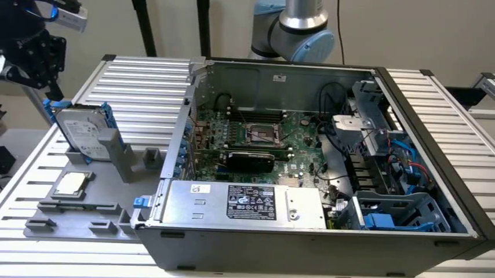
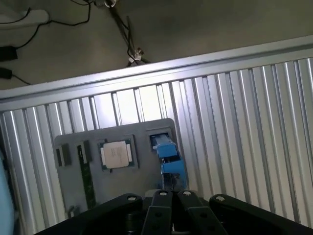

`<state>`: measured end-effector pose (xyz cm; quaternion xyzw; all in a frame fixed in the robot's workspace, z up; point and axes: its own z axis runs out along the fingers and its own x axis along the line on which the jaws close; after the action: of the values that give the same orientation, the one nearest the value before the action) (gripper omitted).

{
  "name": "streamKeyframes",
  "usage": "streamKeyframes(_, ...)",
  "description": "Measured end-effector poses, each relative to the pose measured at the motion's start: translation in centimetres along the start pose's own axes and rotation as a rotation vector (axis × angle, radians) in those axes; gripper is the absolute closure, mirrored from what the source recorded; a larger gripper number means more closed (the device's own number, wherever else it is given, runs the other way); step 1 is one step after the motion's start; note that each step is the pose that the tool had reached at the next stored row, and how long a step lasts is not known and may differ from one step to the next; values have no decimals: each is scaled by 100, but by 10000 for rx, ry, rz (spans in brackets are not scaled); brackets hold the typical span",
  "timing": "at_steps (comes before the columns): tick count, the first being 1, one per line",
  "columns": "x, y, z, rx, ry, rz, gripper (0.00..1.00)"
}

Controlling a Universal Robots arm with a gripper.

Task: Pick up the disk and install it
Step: 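Pick up the disk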

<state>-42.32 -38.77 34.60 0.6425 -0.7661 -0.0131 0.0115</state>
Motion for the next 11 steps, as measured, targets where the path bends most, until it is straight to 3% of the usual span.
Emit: streamKeyframes(11, -43, 8, 5, 123, 17, -1084, 100)
